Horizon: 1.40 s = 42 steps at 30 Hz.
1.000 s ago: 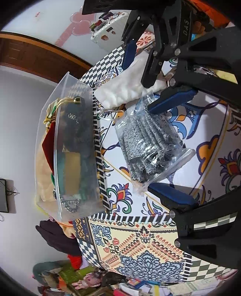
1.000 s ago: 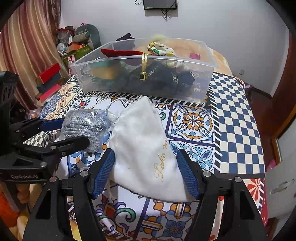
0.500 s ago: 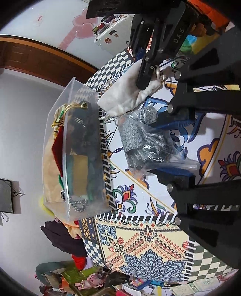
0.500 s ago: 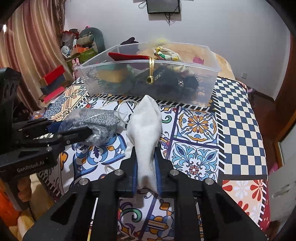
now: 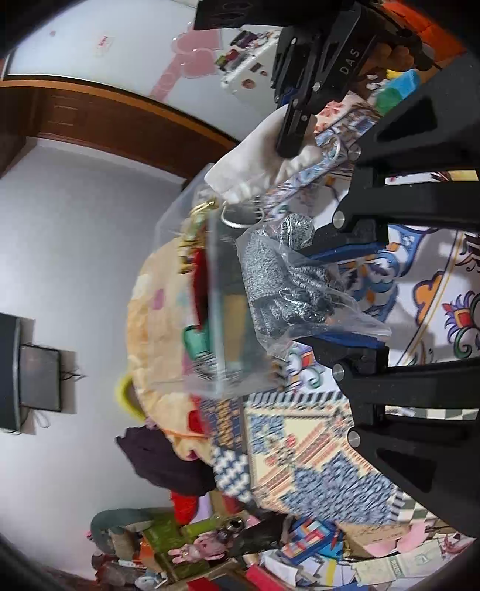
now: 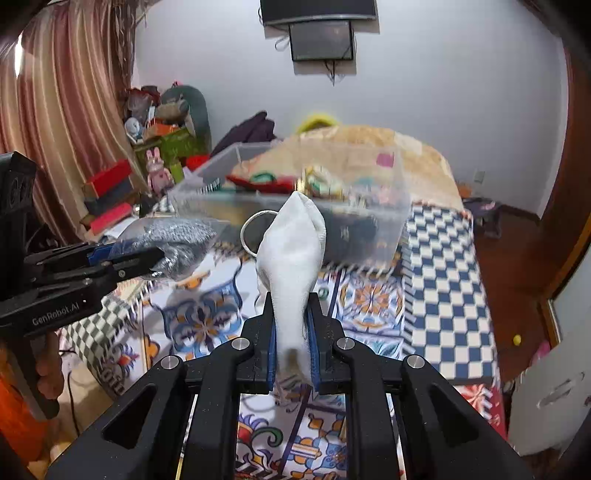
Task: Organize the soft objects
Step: 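Lift and carry the bagged gloves and white pouch with both grippers to the box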
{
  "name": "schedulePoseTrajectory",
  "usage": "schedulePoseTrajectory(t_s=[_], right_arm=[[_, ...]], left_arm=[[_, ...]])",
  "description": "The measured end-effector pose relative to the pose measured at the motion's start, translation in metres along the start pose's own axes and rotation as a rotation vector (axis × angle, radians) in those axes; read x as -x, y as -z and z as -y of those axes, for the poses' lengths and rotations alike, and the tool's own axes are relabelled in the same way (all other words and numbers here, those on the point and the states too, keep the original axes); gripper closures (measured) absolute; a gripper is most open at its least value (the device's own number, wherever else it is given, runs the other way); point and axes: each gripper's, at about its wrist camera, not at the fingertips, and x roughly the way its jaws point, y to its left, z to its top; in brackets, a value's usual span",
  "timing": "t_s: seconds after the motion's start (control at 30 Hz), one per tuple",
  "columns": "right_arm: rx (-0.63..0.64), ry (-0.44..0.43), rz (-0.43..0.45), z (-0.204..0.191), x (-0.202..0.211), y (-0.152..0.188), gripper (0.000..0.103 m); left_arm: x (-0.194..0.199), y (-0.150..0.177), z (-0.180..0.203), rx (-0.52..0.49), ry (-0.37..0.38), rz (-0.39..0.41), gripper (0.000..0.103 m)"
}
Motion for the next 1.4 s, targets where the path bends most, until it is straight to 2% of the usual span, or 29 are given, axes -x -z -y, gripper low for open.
schedulePoseTrajectory(t_s=[0.43, 0.73, 1.0, 1.4], right_arm=[[-0.008, 0.006, 0.172, 0.002, 0.025, -0.047, 0.090], [-0.023, 0.032, 0.249, 0.004, 0.017, -0.083, 0.090], [-0.040, 0.040, 0.220, 0.002, -0.014, -0.096, 0.090], [-0.017, 0.030, 0.082, -0.006, -0.069, -0.102, 0.090]], left_arm=[[0.019, -0.056, 0.001, -0.018, -0.029, 0.167, 0.070], [-0.002, -0.084, -0.008, -0.004, -0.055, 0.184, 0.070], [-0.041, -0.094, -0.023, 0.039, -0.061, 0.119, 0.070], [-0.087, -0.093, -0.033, 0.073, -0.054, 0.021, 0.070]])
